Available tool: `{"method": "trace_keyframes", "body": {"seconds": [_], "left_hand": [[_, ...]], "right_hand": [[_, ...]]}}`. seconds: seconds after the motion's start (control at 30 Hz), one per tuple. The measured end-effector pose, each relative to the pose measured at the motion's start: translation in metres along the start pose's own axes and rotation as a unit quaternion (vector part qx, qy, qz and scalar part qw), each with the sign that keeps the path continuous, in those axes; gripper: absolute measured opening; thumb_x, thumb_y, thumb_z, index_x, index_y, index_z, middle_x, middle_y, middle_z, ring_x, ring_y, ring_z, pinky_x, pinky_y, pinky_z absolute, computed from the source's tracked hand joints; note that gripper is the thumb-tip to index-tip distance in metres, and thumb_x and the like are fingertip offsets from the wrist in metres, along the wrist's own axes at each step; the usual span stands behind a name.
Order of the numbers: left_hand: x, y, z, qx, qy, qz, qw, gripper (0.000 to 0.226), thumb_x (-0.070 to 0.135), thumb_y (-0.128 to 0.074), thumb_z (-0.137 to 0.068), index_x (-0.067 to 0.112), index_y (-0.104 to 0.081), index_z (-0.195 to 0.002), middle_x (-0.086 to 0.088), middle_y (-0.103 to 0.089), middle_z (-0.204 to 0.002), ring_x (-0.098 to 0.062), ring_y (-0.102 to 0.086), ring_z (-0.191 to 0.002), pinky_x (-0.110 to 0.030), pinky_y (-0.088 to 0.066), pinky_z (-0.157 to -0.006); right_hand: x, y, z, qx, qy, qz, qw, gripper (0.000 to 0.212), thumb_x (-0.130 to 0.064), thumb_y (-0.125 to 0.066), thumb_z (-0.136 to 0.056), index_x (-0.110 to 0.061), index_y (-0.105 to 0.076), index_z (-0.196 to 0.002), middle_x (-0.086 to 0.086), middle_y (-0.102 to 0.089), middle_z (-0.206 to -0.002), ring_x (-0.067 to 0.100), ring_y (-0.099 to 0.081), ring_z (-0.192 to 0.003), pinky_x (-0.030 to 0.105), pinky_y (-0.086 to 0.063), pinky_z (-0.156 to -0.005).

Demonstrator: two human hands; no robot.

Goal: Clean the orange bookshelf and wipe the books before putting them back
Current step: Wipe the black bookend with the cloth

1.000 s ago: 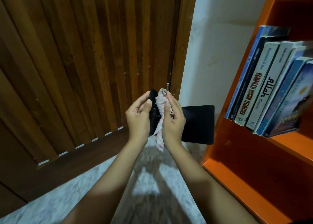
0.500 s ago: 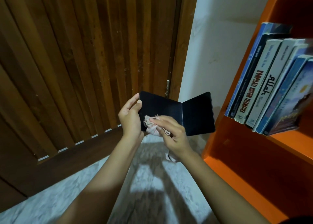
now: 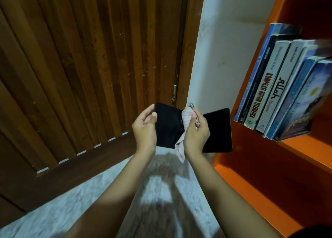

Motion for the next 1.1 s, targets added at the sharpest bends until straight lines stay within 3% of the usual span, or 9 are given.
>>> {"method": "trace_keyframes", "body": {"seconds": [0.17, 0.4, 0.57, 0.67, 0.8, 0.9, 1.1], "left_hand": [[-0.007, -0.005, 0.0, -0.023, 0.047, 0.024, 0.998, 0.027, 0.008, -0.055, -0.092, 0.027, -0.068, -0.106, -0.001, -0.067, -0.116, -0.022, -0.061, -0.11, -0.047, -0.048, -0.097], [-0.019, 0.012, -0.005, 0.022, 0.153, 0.104, 0.983, 0.028, 0.001, -0.053, -0.091, 0.022, -0.071, -0.096, -0.012, -0.068, -0.109, -0.03, -0.065, -0.102, -0.045, -0.052, -0.091], [-0.023, 0.02, -0.004, 0.053, 0.179, 0.13, 0.974, 0.026, 0.0, -0.054, -0.09, 0.017, -0.07, -0.101, -0.014, -0.068, -0.108, -0.03, -0.067, -0.097, -0.041, -0.055, -0.085], [-0.024, 0.019, -0.002, 0.055, 0.184, 0.135, 0.972, 0.027, 0.0, -0.053, -0.09, 0.016, -0.07, -0.103, -0.013, -0.069, -0.106, -0.03, -0.067, -0.097, -0.043, -0.054, -0.088], [-0.029, 0.02, -0.004, 0.07, 0.204, 0.118, 0.969, 0.028, 0.0, -0.054, -0.089, 0.021, -0.072, -0.093, -0.012, -0.067, -0.109, -0.031, -0.065, -0.101, -0.048, -0.052, -0.092], [-0.031, 0.017, -0.005, 0.06, 0.227, 0.092, 0.968, 0.033, -0.003, -0.048, -0.09, 0.021, -0.07, -0.099, -0.011, -0.065, -0.108, -0.033, -0.063, -0.103, -0.048, -0.051, -0.092], [-0.032, 0.015, -0.007, 0.027, 0.248, 0.024, 0.968, 0.037, -0.005, -0.041, -0.092, 0.022, -0.065, -0.099, -0.011, -0.06, -0.115, -0.032, -0.06, -0.105, -0.044, -0.054, -0.088]], "right_hand": [[-0.012, -0.024, 0.019, -0.123, 0.048, 0.015, 0.991, 0.029, -0.02, -0.046, -0.098, -0.022, -0.061, -0.123, -0.01, -0.06, -0.125, -0.001, -0.051, -0.117, 0.003, -0.037, -0.093], [-0.03, -0.045, 0.049, -0.3, 0.185, 0.024, 0.936, 0.027, -0.008, -0.053, -0.094, -0.01, -0.065, -0.118, 0.001, -0.064, -0.118, 0.006, -0.056, -0.114, 0.022, -0.044, -0.098], [-0.024, -0.044, 0.062, -0.363, 0.244, 0.033, 0.899, 0.027, -0.015, -0.052, -0.094, -0.008, -0.065, -0.117, 0.004, -0.065, -0.116, 0.015, -0.059, -0.112, 0.04, -0.049, -0.094], [-0.018, -0.04, 0.067, -0.396, 0.24, 0.063, 0.884, 0.034, -0.026, -0.054, -0.093, -0.016, -0.059, -0.126, 0.002, -0.06, -0.124, 0.014, -0.054, -0.118, 0.037, -0.045, -0.1], [-0.018, -0.036, 0.067, -0.394, 0.265, 0.125, 0.871, 0.052, -0.038, -0.062, -0.086, -0.023, -0.049, -0.135, -0.005, -0.053, -0.131, 0.006, -0.047, -0.124, 0.025, -0.038, -0.105], [-0.02, -0.033, 0.064, -0.369, 0.275, 0.151, 0.875, 0.06, -0.043, -0.064, -0.083, -0.025, -0.046, -0.137, -0.004, -0.055, -0.129, 0.008, -0.05, -0.121, 0.024, -0.041, -0.103], [-0.028, -0.028, 0.072, -0.328, 0.356, 0.191, 0.854, 0.056, -0.042, -0.058, -0.089, -0.012, -0.048, -0.135, 0.006, -0.062, -0.121, 0.014, -0.058, -0.113, 0.023, -0.046, -0.097]]}}
Point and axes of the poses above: each hand's wrist, its own z-axis away from the middle knuckle, its own y-axis out of the back of the hand, x = y × z, the point moved 8 cm from there along -z, towards the middle knuckle
